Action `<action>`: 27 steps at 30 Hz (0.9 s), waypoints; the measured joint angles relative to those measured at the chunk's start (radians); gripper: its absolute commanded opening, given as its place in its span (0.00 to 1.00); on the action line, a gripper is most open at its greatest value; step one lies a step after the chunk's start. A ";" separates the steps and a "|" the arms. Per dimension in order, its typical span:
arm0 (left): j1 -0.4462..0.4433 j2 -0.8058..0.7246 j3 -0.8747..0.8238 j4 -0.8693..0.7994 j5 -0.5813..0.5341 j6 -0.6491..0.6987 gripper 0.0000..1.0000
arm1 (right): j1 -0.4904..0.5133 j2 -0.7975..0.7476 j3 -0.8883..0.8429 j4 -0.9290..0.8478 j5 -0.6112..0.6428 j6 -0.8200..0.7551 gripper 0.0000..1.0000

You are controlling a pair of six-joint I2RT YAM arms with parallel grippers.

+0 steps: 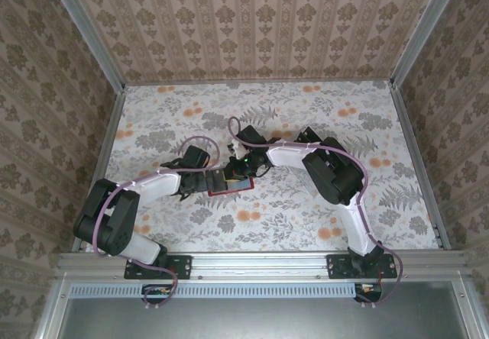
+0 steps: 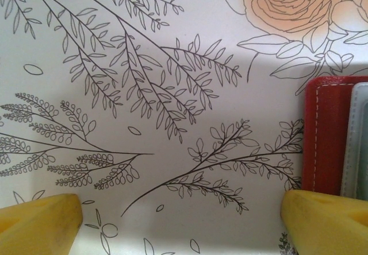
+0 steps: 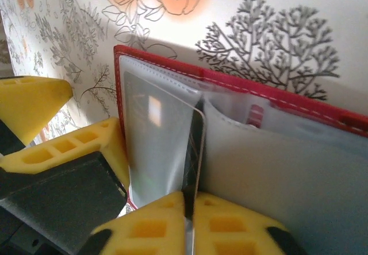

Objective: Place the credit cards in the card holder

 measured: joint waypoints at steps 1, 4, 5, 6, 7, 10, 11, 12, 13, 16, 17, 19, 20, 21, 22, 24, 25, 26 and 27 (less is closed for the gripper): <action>0.000 0.000 0.000 0.000 0.000 0.000 1.00 | 0.002 -0.001 0.002 0.002 -0.005 -0.002 0.36; 0.000 -0.002 0.000 0.000 0.000 0.000 1.00 | 0.010 -0.021 0.003 -0.005 0.013 -0.005 0.45; 0.000 -0.004 -0.001 0.000 0.000 0.000 1.00 | 0.011 -0.029 -0.001 -0.013 0.024 -0.008 0.46; 0.000 -0.006 -0.002 0.000 0.000 0.000 1.00 | 0.011 -0.037 -0.006 -0.020 0.033 -0.011 0.46; 0.000 -0.008 -0.004 0.001 0.000 0.000 1.00 | 0.011 -0.047 -0.016 -0.026 0.039 -0.016 0.47; 0.000 -0.015 -0.007 0.002 0.002 0.000 1.00 | -0.003 -0.072 -0.050 -0.037 0.050 -0.024 0.47; 0.001 -0.016 -0.007 0.002 0.004 0.000 1.00 | -0.010 -0.080 -0.063 -0.038 0.053 -0.024 0.48; 0.002 -0.018 -0.008 0.002 0.005 0.000 1.00 | -0.016 -0.087 -0.074 -0.038 0.053 -0.024 0.48; 0.002 -0.020 -0.010 0.002 0.008 0.000 1.00 | -0.023 -0.095 -0.085 -0.037 0.055 -0.024 0.48; 0.006 -0.026 -0.014 0.006 0.014 0.001 1.00 | -0.038 -0.118 -0.116 -0.034 0.058 -0.024 0.49; 0.008 -0.028 -0.014 0.007 0.017 0.001 1.00 | -0.040 -0.127 -0.127 -0.031 0.061 -0.024 0.50; 0.011 -0.030 -0.014 0.008 0.021 0.001 1.00 | -0.042 -0.144 -0.143 -0.031 0.064 -0.024 0.50; 0.011 -0.032 -0.015 0.008 0.024 0.002 1.00 | -0.043 -0.156 -0.151 -0.031 0.066 -0.024 0.50; 0.011 -0.033 -0.016 0.008 0.024 0.002 1.00 | -0.043 -0.165 -0.157 -0.033 0.071 -0.024 0.50; 0.011 -0.033 -0.016 0.008 0.025 0.004 1.00 | -0.043 -0.178 -0.161 -0.038 0.078 -0.024 0.50; 0.011 -0.034 -0.016 0.008 0.026 0.005 1.00 | -0.043 -0.205 -0.161 -0.053 0.100 -0.029 0.50; 0.013 -0.035 -0.016 0.008 0.028 0.006 1.00 | -0.043 -0.223 -0.161 -0.065 0.120 -0.032 0.49; 0.015 -0.036 -0.016 0.008 0.032 0.008 1.00 | -0.043 -0.239 -0.160 -0.080 0.138 -0.039 0.48; 0.015 -0.037 -0.016 0.008 0.034 0.008 1.00 | -0.042 -0.254 -0.159 -0.095 0.156 -0.048 0.46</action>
